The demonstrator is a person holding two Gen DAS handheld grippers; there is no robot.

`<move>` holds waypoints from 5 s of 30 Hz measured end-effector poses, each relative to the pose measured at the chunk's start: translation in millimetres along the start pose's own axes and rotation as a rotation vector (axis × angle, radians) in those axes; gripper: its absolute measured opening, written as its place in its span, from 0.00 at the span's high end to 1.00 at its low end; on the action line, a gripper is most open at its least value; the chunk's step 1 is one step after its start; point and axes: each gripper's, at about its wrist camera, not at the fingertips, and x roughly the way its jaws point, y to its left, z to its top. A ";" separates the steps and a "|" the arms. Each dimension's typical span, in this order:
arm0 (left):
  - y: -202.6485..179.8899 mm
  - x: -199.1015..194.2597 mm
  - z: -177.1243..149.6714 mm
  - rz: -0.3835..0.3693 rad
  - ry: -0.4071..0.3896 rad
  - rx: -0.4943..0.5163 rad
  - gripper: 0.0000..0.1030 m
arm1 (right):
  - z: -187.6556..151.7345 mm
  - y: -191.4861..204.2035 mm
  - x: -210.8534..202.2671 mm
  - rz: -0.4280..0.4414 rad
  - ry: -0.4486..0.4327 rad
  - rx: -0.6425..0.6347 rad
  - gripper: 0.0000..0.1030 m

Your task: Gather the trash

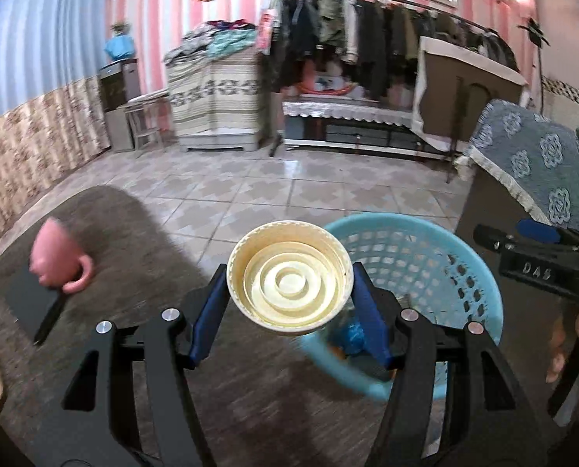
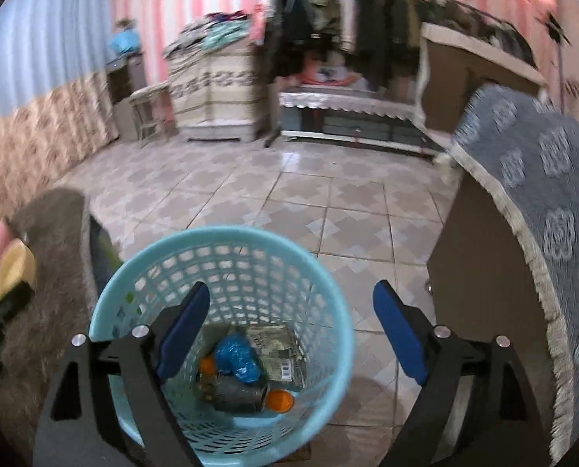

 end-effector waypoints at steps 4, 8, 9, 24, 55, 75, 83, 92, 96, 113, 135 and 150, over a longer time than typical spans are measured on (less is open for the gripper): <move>-21.4 21.2 5.4 -0.025 0.014 0.026 0.41 | 0.5 -23.1 1.3 -0.017 -0.009 0.083 0.18; -36.9 35.8 11.7 -0.048 0.022 0.060 0.34 | 0.5 -34.2 6.3 -0.020 -0.009 0.123 0.18; -38.4 36.8 13.3 -0.036 0.014 0.063 0.23 | 0.7 -34.6 6.7 -0.016 -0.009 0.129 0.18; 46.1 -7.5 14.3 0.114 -0.038 -0.089 0.05 | 6.9 22.5 -2.5 0.019 -0.043 0.011 0.09; 371.7 -192.0 -173.7 0.707 0.099 -0.523 0.06 | -53.3 288.0 -32.0 0.396 -0.031 -0.373 0.06; 416.8 -112.0 -142.8 0.609 0.205 -0.495 0.37 | -63.4 315.6 -31.8 0.396 0.009 -0.455 0.06; 414.1 -109.2 -142.9 0.576 0.224 -0.483 0.75 | -61.4 315.2 -34.5 0.407 -0.006 -0.459 0.06; 375.1 -143.4 -116.2 0.541 0.100 -0.436 0.79 | -52.4 300.3 -34.8 0.390 -0.023 -0.419 0.06; 335.8 -137.2 -108.8 0.453 0.083 -0.416 0.79 | -47.0 289.7 -33.0 0.380 -0.023 -0.389 0.06; 227.9 -90.7 -92.8 0.333 0.085 -0.230 0.33 | -46.5 268.8 -20.6 0.338 -0.012 -0.369 0.06; 388.8 -200.7 -179.6 0.641 0.111 -0.522 0.16 | -150.1 384.0 -69.5 0.656 0.168 -0.664 0.06; 427.9 -149.9 -156.2 0.635 0.159 -0.521 0.24 | -126.6 371.6 -59.7 0.717 0.209 -0.587 0.67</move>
